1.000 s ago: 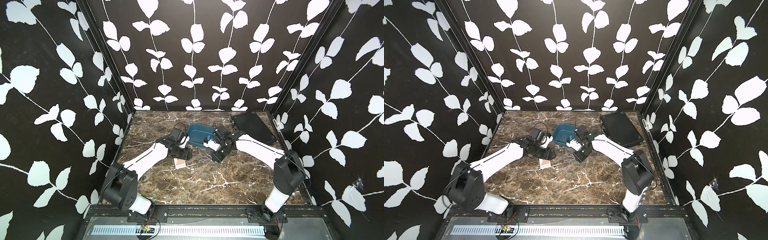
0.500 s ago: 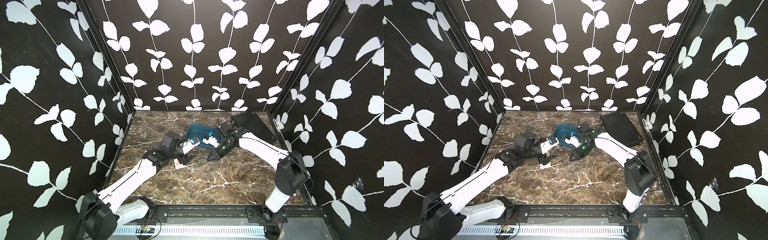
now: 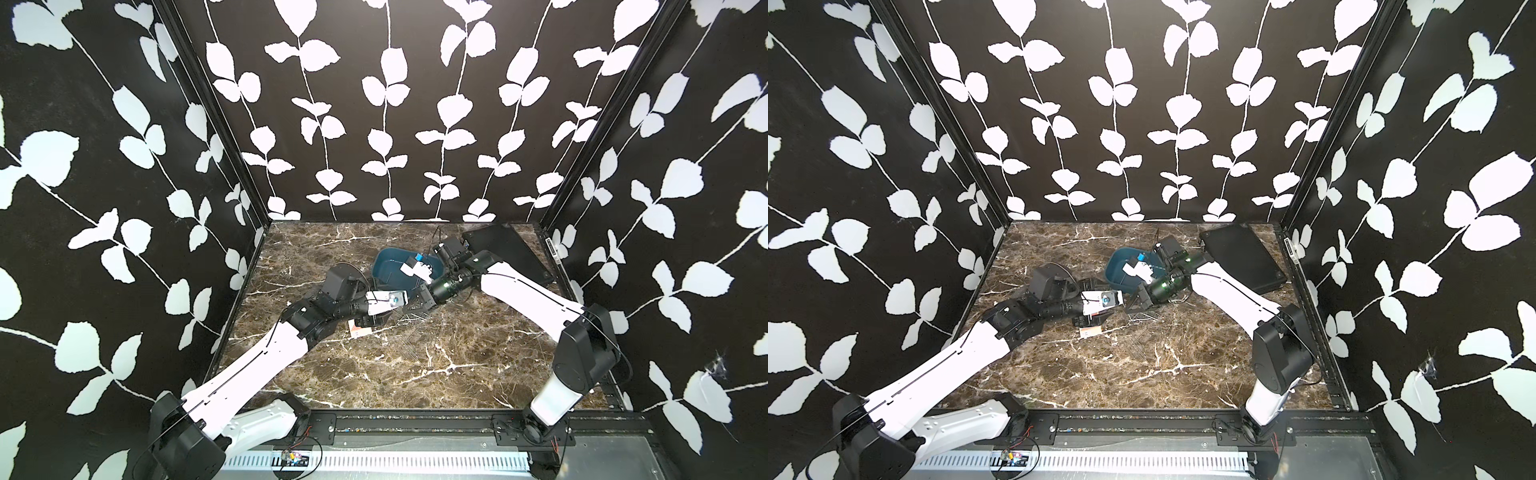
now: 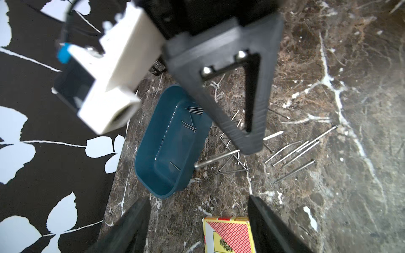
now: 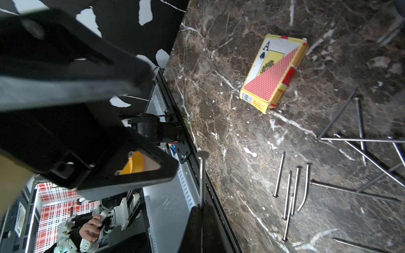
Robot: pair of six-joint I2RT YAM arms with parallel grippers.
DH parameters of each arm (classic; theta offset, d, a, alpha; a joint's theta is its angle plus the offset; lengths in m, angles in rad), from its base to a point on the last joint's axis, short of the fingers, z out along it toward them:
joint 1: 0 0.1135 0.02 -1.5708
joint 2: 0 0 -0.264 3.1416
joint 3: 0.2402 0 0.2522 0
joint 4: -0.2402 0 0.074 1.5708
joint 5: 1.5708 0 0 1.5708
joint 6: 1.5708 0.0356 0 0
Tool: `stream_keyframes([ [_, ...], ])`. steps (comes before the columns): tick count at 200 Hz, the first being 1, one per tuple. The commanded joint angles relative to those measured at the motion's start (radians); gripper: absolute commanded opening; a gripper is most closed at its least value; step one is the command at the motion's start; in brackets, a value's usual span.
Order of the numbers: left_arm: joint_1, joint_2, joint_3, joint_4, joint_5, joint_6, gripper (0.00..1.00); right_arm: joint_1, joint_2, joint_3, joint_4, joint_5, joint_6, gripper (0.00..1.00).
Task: Put the nails on the desktop into the storage box
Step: Pick up the nail from the center of the board.
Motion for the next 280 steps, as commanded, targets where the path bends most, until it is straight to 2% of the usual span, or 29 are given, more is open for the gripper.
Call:
stream_keyframes([
  [1, -0.041, -0.026, 0.028, -0.066, -0.024, 0.104, 0.71, 0.012, 0.025, 0.059, 0.026, -0.075, 0.038, 0.00],
  [44, -0.129, -0.047, -0.006, -0.056, -0.152, 0.244, 0.64, 0.027, 0.063, 0.089, 0.028, -0.103, 0.057, 0.00],
  [76, -0.145, -0.049, -0.029, -0.023, -0.226, 0.296, 0.62, 0.040, 0.084, 0.105, 0.028, -0.105, 0.064, 0.00],
  [96, -0.169, -0.038, -0.028, -0.027, -0.282, 0.340, 0.56, 0.044, 0.091, 0.110, 0.028, -0.106, 0.066, 0.00],
  [122, -0.189, -0.010, -0.023, -0.071, -0.322, 0.404, 0.51, 0.046, 0.095, 0.109, 0.026, -0.107, 0.067, 0.00],
  [159, -0.198, -0.007, -0.029, -0.056, -0.343, 0.412, 0.43, 0.054, 0.100, 0.112, 0.029, -0.109, 0.072, 0.00],
  [183, -0.223, 0.004, -0.037, -0.044, -0.391, 0.449, 0.33, 0.056, 0.109, 0.117, 0.021, -0.108, 0.075, 0.00],
  [226, -0.241, 0.021, -0.044, -0.031, -0.435, 0.480, 0.00, 0.057, 0.140, 0.150, -0.006, -0.107, 0.073, 0.00],
  [247, -0.248, 0.026, -0.050, -0.033, -0.448, 0.483, 0.00, 0.055, 0.148, 0.162, -0.011, -0.098, 0.079, 0.00],
  [264, -0.250, 0.031, -0.057, -0.037, -0.449, 0.481, 0.00, 0.034, 0.151, 0.170, -0.016, -0.091, 0.097, 0.11],
  [275, -0.251, 0.036, -0.059, -0.030, -0.452, 0.458, 0.00, 0.009, 0.137, 0.159, 0.006, -0.078, 0.125, 0.26],
  [280, -0.250, 0.039, -0.059, -0.029, -0.454, 0.450, 0.00, -0.004, 0.126, 0.154, 0.023, -0.071, 0.136, 0.28],
])
